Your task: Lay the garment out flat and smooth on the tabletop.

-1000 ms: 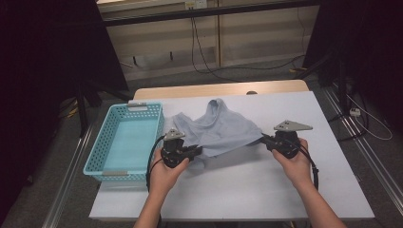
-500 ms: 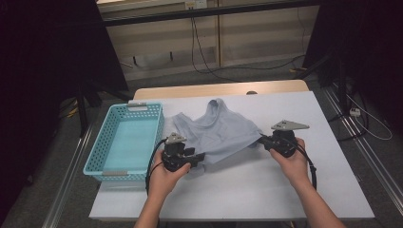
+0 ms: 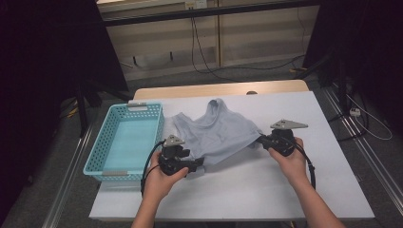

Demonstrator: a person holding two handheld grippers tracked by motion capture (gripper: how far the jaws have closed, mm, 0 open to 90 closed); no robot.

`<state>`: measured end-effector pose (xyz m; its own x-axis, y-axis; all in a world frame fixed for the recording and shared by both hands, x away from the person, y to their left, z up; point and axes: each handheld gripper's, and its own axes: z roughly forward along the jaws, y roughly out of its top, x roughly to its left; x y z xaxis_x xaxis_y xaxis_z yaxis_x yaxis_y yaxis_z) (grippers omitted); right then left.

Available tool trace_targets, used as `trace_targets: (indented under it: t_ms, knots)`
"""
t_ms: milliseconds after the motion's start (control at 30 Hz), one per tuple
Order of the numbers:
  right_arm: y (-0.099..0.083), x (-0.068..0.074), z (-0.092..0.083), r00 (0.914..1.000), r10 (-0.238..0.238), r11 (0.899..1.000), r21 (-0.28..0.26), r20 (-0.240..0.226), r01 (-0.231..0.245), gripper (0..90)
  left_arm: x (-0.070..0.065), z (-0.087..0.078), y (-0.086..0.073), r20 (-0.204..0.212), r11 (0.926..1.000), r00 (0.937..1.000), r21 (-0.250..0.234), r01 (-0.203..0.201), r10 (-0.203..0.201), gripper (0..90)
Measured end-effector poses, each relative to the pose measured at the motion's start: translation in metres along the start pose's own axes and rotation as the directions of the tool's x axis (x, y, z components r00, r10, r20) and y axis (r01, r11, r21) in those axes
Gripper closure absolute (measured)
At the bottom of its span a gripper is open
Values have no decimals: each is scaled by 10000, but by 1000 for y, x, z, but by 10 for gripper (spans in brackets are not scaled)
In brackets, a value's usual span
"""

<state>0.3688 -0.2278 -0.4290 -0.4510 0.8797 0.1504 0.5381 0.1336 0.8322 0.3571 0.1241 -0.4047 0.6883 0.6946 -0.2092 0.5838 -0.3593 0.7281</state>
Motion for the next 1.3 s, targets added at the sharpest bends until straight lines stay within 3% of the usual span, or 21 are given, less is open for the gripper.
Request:
trace_targets:
  t_ms: [233,500,667,867,933,1033,1133,1300]
  knots:
    - [0,1,0,10000,43,10000,31,-27,-43,874,-6,1,-8,-159,9981,9987,393,-479,485,393]
    - [-1,2,-1,10000,49,10000,84,28,-49,873,-7,16,-21,-475,9928,9975,1109,-459,514,444]
    - [-1,3,-1,10000,41,9999,128,52,-41,871,-10,28,-26,-685,9840,9940,1624,-729,850,525]
    - [-3,3,-1,10000,3,9998,218,78,-4,868,-9,27,-26,-1050,9841,9914,1676,-593,776,678]
    - [-4,3,-2,10000,2,9998,206,87,-4,868,-10,26,-25,-1128,9814,9887,1750,-784,991,732]
    - [-5,3,-2,9999,20,9997,263,149,-24,870,-9,23,-22,-994,9849,9919,1616,-627,795,817]
    - [-5,1,-4,9999,26,9997,224,142,-30,870,-7,16,-16,-902,9919,9948,1215,-359,471,830]
    - [-7,0,-6,9998,43,9997,247,173,-47,869,-4,-2,-2,-736,9998,9972,168,-82,94,836]
